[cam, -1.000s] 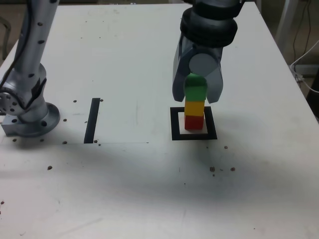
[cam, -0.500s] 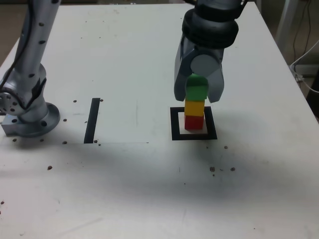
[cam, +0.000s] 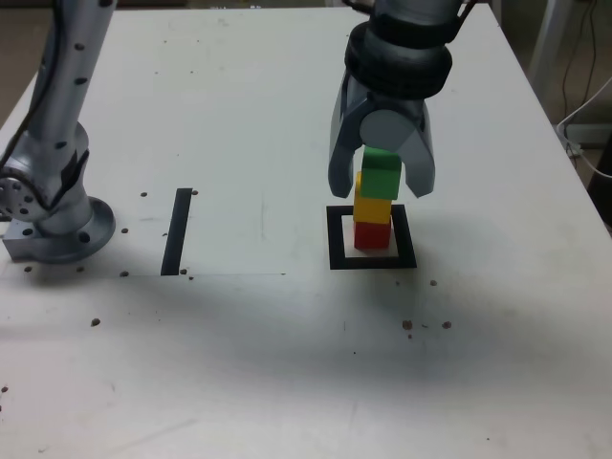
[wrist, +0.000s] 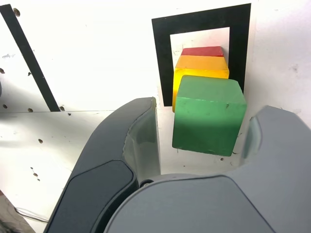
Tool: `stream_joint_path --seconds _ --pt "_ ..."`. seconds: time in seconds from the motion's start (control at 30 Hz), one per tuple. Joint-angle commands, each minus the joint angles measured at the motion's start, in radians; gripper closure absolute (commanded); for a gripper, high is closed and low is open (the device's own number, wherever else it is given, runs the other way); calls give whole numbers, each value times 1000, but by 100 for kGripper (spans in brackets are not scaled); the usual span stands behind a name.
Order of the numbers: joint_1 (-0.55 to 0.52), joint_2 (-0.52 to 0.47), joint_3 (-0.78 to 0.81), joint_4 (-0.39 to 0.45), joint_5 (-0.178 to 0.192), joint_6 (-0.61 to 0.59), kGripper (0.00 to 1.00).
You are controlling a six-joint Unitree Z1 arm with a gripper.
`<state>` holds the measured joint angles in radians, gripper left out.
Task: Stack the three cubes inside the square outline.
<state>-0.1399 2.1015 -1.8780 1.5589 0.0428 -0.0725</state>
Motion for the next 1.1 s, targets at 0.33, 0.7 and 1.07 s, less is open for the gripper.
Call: stream_joint_path --seconds 0.33,0.7,1.07 --pt "2 -110 54 20 44 -37 5" --pt "2 -326 310 -14 36 -101 2" --pt "2 -540 741 -177 -36 -133 2"
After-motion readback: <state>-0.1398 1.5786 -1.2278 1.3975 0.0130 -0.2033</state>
